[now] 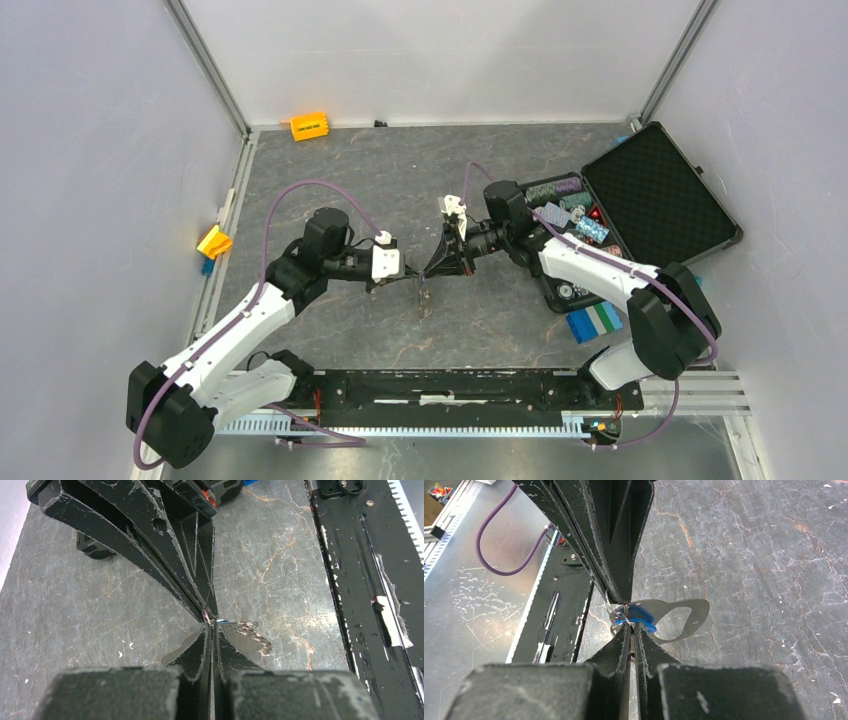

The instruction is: Put the keys on the keyring

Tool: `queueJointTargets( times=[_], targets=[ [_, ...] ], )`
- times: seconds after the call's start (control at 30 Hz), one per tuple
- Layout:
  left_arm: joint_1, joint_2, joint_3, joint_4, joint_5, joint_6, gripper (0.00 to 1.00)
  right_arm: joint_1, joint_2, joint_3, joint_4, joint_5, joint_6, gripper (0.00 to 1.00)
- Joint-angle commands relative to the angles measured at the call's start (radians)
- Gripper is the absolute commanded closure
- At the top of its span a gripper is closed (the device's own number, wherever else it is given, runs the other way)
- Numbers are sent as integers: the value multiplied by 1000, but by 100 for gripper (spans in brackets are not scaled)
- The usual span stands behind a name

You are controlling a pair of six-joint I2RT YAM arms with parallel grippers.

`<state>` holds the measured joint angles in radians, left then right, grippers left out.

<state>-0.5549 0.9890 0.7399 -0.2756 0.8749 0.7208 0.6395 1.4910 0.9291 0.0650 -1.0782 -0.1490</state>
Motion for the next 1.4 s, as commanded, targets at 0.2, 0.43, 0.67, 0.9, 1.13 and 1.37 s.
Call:
queueJointTargets(
  times=[0.2, 0.43, 0.67, 0.9, 1.13, 1.37],
  targets=[
    [4, -8, 39, 13, 113, 24, 98, 31, -34, 10, 27, -19, -32, 87],
    [16, -3, 38, 18, 132, 14, 98, 30, -80, 39, -123, 10, -169, 72],
    [42, 1, 36, 50, 176, -44, 98, 31, -162, 68, -285, 56, -347, 54],
    [45, 59, 69, 99, 242, -144, 98, 31, -230, 90, -261, 135, -332, 52],
    [44, 95, 59, 265, 270, -328, 98, 31, -247, 62, -201, 135, -262, 55],
    [45, 93, -21, 515, 255, -503, 98, 26, -288, 22, -160, 138, -238, 57]
  ],
)
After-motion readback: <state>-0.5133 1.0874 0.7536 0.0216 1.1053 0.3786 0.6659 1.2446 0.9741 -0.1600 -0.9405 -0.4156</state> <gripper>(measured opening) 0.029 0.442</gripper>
